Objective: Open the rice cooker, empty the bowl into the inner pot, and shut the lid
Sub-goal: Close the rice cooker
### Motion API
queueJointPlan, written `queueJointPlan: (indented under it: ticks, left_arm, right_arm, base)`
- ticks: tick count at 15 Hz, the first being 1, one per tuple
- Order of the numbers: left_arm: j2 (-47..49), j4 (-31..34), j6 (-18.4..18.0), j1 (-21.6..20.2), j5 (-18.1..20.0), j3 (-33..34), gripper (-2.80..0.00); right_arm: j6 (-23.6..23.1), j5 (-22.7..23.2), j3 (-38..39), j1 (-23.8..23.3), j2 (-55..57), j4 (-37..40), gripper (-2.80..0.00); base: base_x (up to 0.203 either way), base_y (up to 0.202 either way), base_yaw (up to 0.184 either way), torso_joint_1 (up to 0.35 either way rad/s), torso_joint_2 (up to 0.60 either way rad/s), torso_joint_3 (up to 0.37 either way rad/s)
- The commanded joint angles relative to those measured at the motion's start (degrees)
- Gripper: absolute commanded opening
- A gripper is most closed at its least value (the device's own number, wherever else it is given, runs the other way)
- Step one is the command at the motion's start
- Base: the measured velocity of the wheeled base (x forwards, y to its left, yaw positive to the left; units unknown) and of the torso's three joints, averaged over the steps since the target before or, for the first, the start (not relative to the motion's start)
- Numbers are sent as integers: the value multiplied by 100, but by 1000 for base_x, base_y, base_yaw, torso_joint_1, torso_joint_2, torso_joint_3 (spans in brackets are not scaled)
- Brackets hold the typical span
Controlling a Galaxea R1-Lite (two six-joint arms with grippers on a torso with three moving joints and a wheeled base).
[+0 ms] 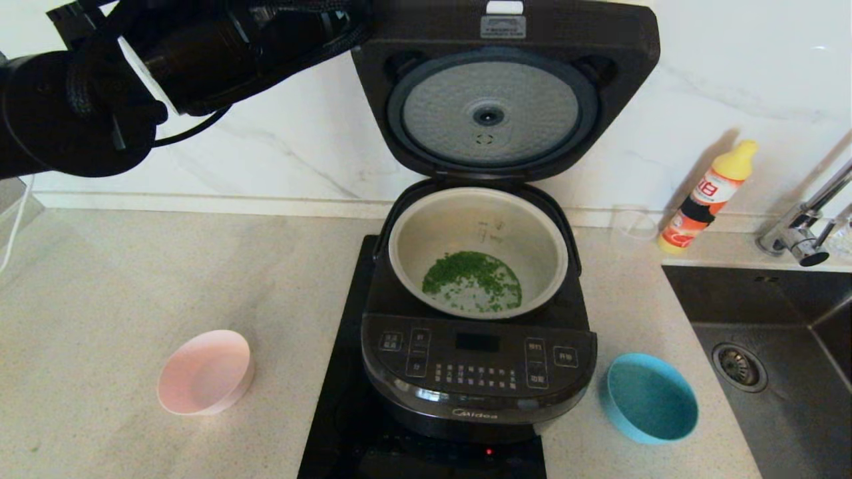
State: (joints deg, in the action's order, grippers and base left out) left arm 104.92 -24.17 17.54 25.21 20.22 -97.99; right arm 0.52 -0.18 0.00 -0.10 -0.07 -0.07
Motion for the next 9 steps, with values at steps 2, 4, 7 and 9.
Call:
queueJointPlan:
  ticks: [2,4,7,9]
  left_arm:
    - [-342,9,-64,-4,-9,390,-280]
    - [-583,5,-105,-1,-7,828,-280]
    - [-904,-9,-336,1,12,1727,-280]
    - [-1099,-163,-417,-5,9,2334,-280]
  right_arm:
    - [0,1,0,1,7,-1,-280]
    - [0,1,0,1,7,-1,-280]
    - [0,1,0,1,7,-1,-280]
    - [0,1,0,1,7,-1,-280]
  base:
    - [0,0,0,0,0,0]
    - [0,0,0,0,0,0]
    - [0,0,0,0,0,0]
    - [0,0,0,0,0,0]
